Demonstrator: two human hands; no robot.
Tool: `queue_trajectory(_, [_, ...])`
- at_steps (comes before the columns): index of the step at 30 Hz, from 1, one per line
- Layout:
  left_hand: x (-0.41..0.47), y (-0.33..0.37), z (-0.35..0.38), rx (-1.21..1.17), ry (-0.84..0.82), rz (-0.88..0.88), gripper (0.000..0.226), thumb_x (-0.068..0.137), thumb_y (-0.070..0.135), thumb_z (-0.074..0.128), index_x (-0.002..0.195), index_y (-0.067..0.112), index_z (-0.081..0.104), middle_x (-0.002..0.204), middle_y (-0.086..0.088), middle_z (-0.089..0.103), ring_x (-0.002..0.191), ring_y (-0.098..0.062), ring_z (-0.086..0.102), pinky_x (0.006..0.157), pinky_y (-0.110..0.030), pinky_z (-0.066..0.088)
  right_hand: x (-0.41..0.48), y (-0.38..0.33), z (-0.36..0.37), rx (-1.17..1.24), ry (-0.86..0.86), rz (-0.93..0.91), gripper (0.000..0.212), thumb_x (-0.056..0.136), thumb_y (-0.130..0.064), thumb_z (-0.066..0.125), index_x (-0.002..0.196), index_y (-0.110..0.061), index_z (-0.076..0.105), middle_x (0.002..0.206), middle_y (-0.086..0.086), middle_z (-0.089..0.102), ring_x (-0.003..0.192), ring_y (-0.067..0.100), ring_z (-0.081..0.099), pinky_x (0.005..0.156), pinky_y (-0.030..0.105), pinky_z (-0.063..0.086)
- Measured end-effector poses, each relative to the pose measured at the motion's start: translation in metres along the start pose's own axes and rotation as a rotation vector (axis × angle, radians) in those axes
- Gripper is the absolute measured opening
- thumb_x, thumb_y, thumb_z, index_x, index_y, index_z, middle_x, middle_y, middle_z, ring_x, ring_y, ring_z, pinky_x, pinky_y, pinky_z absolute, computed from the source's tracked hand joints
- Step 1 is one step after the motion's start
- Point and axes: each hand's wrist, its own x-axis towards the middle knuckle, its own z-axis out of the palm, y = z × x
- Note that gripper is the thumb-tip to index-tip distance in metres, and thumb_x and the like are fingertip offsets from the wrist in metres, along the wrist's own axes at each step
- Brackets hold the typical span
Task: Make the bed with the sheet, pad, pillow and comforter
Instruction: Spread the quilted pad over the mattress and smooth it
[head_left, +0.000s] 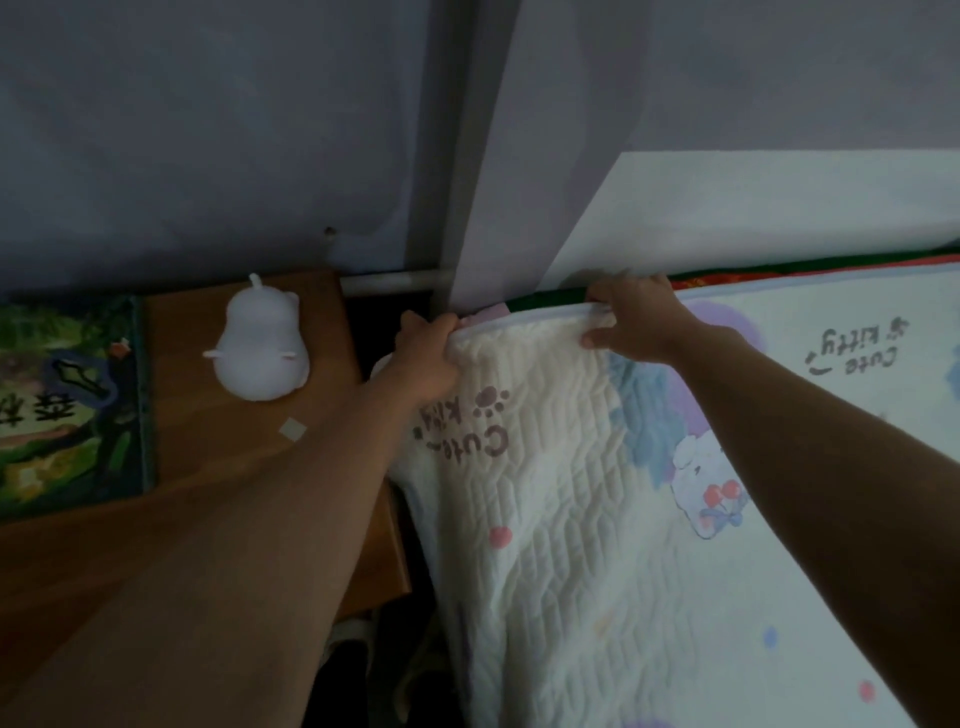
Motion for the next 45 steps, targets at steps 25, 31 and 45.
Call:
queue_trajectory(25, [-0.010, 0.026, -0.011, 0.030, 0.582, 0.129, 0.020, 0.081, 0.019, 0.070, 0.090, 0.007, 0.056, 0.099, -0.017, 0.059, 0.102, -0.035, 0.053, 0.078, -0.044, 0.042, -0.010, 0.047, -0.008, 0.150, 0.364, 0.336, 0.037, 0.083, -0.012, 0.059, 0.114, -0.031, 0.065, 0.112, 0.013, 0.058, 0.102, 0.038, 0.058, 0.083, 0.041, 0.047])
queue_trajectory(31, [-0.009, 0.030, 0.008, 0.204, 0.581, 0.046, 0.036, 0.077, 0.020, 0.071, 0.101, 0.008, 0.047, 0.117, -0.017, 0.045, 0.114, -0.037, 0.043, 0.087, -0.048, 0.045, 0.001, 0.045, 0.025, 0.365, 0.407, 0.360, 0.040, 0.078, -0.011, 0.068, 0.110, 0.001, 0.048, 0.121, 0.023, 0.041, 0.092, 0.042, 0.055, 0.073, 0.044, 0.044])
queue_trajectory(45, [0.001, 0.044, 0.054, 0.634, 0.146, 0.375, 0.082, 0.085, 0.062, 0.049, 0.151, 0.031, 0.011, 0.159, 0.000, 0.006, 0.144, -0.024, 0.013, 0.110, -0.044, 0.031, 0.002, 0.058, 0.056, 0.297, -0.139, 0.499, 0.073, 0.093, -0.063, 0.029, 0.152, -0.031, -0.001, 0.160, 0.004, -0.015, 0.145, 0.039, -0.012, 0.110, 0.066, 0.003])
